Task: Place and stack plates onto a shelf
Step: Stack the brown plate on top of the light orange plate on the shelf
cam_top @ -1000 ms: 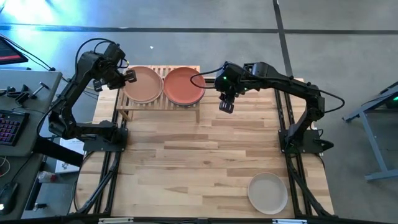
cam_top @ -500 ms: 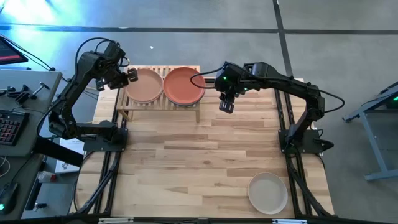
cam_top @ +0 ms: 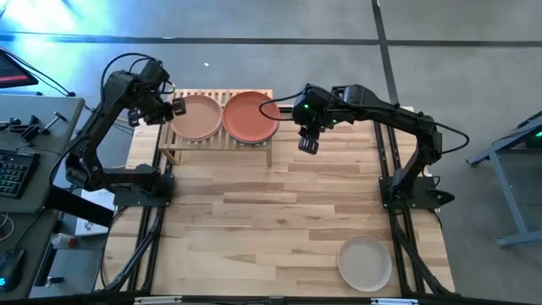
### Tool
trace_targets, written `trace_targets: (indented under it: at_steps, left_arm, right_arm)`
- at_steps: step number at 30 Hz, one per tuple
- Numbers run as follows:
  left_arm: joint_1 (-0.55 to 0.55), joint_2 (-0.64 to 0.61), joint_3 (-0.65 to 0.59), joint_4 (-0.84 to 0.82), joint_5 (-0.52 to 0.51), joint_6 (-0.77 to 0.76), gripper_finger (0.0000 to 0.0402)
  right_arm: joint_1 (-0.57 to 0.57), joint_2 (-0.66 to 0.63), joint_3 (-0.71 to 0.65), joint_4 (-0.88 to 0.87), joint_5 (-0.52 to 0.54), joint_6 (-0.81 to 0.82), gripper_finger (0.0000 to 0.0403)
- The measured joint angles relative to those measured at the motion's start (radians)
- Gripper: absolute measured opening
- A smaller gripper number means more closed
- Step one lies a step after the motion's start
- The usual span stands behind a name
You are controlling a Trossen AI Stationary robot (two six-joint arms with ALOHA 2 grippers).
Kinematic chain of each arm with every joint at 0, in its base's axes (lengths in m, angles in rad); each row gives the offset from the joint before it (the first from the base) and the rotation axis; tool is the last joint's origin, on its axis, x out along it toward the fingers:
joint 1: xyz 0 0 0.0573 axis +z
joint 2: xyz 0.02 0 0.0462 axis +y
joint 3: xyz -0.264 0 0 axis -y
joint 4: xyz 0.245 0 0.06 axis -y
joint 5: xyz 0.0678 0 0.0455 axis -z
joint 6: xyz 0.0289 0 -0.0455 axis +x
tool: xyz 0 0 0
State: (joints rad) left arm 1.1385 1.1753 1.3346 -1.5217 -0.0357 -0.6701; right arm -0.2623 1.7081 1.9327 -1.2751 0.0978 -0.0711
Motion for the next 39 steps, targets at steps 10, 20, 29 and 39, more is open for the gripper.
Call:
trace_targets:
  at_steps: [10, 20, 29, 39]
  left_arm:
    - [-0.006, -0.065, 0.0, 0.127, 0.023, -0.008, 0.0086]
    - [-0.098, 0.024, 0.0, 0.131, 0.034, -0.006, 0.0086]
    - [-0.108, 0.085, 0.0, 0.129, 0.03, -0.009, 0.0086]
    - [-0.107, 0.135, 0.0, 0.128, 0.032, -0.001, 0.0086]
  right_arm:
    - [0.0, 0.0, 0.0, 0.0, 0.0, 0.003, 0.0117]
    - [0.0, 0.0, 0.0, 0.007, 0.0, 0.003, 0.0117]
    - [0.0, 0.0, 0.0, 0.007, 0.0, 0.003, 0.0117]
    - [0.0, 0.0, 0.0, 0.007, 0.0, 0.003, 0.0117]
